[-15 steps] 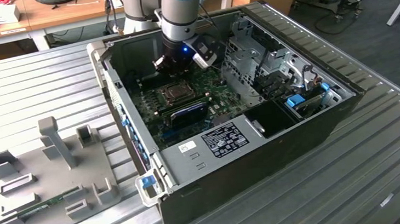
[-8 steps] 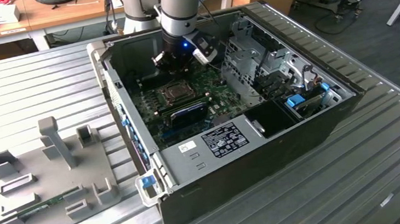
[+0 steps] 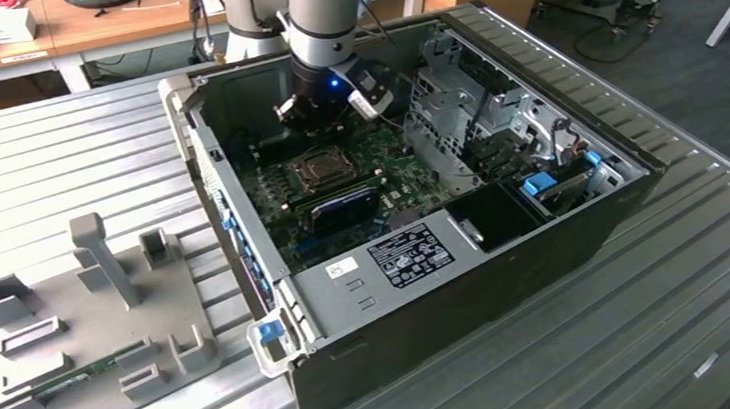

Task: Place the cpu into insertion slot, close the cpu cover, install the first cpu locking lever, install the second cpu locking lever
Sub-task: 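Install the first cpu locking lever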

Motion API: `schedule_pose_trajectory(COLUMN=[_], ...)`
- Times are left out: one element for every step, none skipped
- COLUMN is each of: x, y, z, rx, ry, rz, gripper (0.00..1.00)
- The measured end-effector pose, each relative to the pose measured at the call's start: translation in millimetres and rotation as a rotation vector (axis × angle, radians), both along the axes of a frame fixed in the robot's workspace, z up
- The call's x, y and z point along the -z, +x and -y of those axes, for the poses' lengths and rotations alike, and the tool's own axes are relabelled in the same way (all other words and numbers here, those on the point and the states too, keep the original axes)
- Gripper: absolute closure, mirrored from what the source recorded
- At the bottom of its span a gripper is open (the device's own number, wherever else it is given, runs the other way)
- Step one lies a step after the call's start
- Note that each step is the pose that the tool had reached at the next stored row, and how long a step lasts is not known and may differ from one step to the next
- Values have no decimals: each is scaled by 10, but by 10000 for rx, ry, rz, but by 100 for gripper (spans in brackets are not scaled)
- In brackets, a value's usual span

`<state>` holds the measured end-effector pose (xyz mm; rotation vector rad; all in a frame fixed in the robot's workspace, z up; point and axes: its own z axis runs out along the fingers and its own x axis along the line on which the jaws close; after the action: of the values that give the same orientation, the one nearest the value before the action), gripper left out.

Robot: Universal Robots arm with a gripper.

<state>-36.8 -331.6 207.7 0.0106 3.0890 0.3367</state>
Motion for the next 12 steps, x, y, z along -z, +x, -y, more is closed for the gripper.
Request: schedule_pose_trajectory(x=[3,5,9,12,14,15,16,17,17,17,13,7], y=[-13,-24,-35,-44,-52,-56,-56,-56,-56,-56,-57,-56], z=[0,0,0,0,0,0,-1,-1,-2,-2,-2,-2], rx=[0,0,-1,0,-1,0,-1,-2,-1,-1,0,-1], ry=[0,-1,-2,-2,-3,-4,-4,-3,-2,-2,-4,-4], rz=[2,2,3,4,5,5,5,6,7,7,6,6], gripper=[90,90,90,90,90,90,90,90,90,90,90,90])
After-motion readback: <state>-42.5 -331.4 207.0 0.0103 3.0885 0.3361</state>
